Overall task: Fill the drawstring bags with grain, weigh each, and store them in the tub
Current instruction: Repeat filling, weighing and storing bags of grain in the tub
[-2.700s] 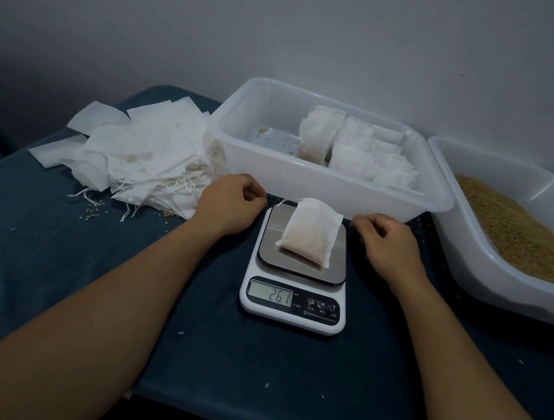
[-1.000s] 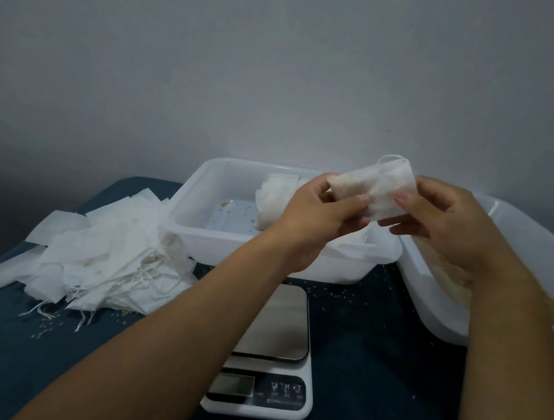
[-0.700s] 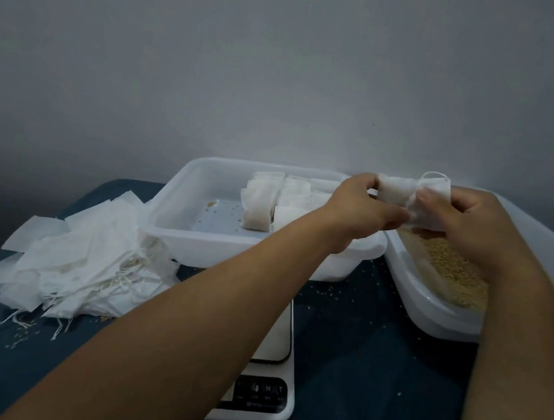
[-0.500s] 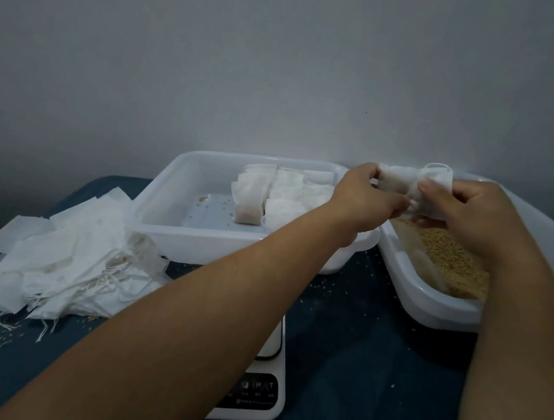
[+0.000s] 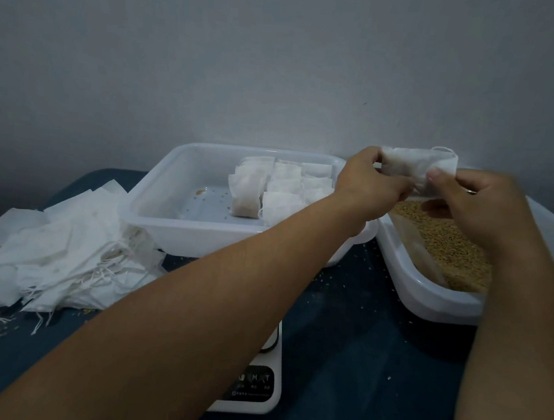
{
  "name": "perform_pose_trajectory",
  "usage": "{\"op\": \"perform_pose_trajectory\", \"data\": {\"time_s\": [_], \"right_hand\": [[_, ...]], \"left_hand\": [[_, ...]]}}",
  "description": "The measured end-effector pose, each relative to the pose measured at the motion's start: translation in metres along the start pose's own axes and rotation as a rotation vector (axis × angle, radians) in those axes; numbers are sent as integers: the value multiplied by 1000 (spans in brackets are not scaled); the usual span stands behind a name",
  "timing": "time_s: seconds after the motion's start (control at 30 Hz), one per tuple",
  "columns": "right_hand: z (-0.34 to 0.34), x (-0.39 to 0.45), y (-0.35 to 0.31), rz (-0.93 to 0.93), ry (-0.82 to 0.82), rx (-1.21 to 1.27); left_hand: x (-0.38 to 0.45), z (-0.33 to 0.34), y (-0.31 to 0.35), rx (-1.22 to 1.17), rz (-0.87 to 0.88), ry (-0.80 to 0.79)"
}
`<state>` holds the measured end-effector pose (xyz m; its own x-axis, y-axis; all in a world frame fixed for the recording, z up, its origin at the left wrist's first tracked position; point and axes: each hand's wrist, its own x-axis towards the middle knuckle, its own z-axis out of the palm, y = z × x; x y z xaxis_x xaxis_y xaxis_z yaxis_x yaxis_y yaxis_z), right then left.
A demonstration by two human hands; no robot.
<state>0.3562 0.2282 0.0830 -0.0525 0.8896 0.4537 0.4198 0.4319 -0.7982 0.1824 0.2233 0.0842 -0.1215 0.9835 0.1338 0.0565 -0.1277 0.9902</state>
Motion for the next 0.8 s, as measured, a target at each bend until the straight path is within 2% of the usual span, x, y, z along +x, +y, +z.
{"op": "perform_pose_trajectory", "data": {"time_s": [0.23, 0.47, 0.63, 0.8], "right_hand": [[-3, -1, -1, -2, 80, -49], [-1, -4, -8, 7, 36, -35], [-1, -4, -4, 15, 82, -146], [-1, -1, -3, -17, 96, -150]], "left_hand": [[-1, 0, 0, -3, 14, 10], [-1, 3, -4, -68, -11, 19], [-1, 4, -7, -76, -17, 22], [-2, 4, -7, -85, -19, 22]]}}
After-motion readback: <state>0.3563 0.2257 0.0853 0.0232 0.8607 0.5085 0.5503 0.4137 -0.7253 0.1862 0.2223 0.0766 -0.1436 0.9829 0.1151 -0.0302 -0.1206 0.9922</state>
